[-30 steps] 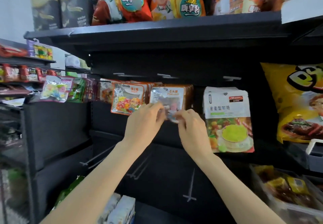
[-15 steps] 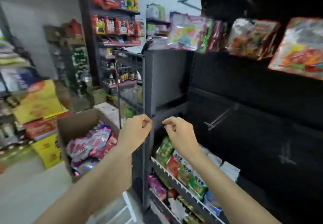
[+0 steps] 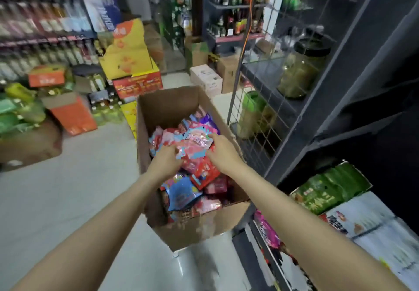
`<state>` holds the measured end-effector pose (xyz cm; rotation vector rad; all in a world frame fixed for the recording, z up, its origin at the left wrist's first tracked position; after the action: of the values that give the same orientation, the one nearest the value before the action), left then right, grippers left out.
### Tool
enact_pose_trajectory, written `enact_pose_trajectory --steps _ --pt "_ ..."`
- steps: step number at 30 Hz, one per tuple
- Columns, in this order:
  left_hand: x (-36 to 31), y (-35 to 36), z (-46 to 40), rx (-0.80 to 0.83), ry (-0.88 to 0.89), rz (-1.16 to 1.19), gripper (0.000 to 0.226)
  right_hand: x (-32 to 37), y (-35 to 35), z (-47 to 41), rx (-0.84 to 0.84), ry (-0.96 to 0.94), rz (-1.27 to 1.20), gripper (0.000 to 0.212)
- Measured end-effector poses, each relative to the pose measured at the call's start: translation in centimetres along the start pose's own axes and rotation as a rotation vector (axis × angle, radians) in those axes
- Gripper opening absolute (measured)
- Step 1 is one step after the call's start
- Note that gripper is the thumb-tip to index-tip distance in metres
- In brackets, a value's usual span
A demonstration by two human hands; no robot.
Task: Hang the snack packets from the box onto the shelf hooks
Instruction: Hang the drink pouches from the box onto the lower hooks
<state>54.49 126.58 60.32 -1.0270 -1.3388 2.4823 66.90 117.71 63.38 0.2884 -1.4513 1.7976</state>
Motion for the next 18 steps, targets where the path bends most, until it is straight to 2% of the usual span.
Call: enact_pose_trajectory --steps 1,3,5,7,9,11,14,16,18 --pt "0.9 0.5 -1.2 0.058 -0.038 -0.033 0.029 -0.2 0.9 -2.2 0.063 -0.003 0.035 0.059" --pt "2.3 1.7 -3.3 0.185 -0.085 -0.103 0.064 -0.6 2.3 -5.8 0.161 -0.008 0.115 0.066" --pt "3.1 2.5 -4.8 0.243 -0.087 -0.166 0.091 -1.4 3.1 -8.8 0.199 0.021 0.207 0.069" --pt "4.0 2.9 -6.1 0.261 -0.116 -0.224 0.109 -2.2 3.5 -11.1 0.209 0.075 0.318 0.067" --pt "4.7 3.4 -7.2 0.279 -0.163 -0.318 0.116 -2.5 3.7 -12.9 0.201 0.104 0.427 0.066" --pt "5.4 4.1 -7.9 0.299 -0.220 -0.383 0.108 -2.1 3.7 -14.2 0.133 0.099 0.531 0.064" --pt "5.8 4.6 -8.4 0.274 -0.271 -0.432 0.075 -1.2 3.1 -15.2 -0.051 0.118 0.639 0.060" --pt "5.3 4.7 -8.8 0.256 -0.249 -0.511 0.065 -0.6 3.0 -15.6 -0.106 0.117 0.659 0.046" --pt "4.7 4.4 -8.9 0.257 -0.230 -0.575 0.059 -0.1 3.1 -15.6 -0.090 0.098 0.679 0.031"
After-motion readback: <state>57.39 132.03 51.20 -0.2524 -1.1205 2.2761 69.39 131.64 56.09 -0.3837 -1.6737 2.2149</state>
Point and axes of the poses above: each hand's wrist, its own z-axis away from the middle knuckle, its own y-axis out of the palm, x = y × z, the point moved 7 cm from there along -z, towards the middle knuckle, and after that the axes turned 13 degrees about x, right-handed, at the moved point
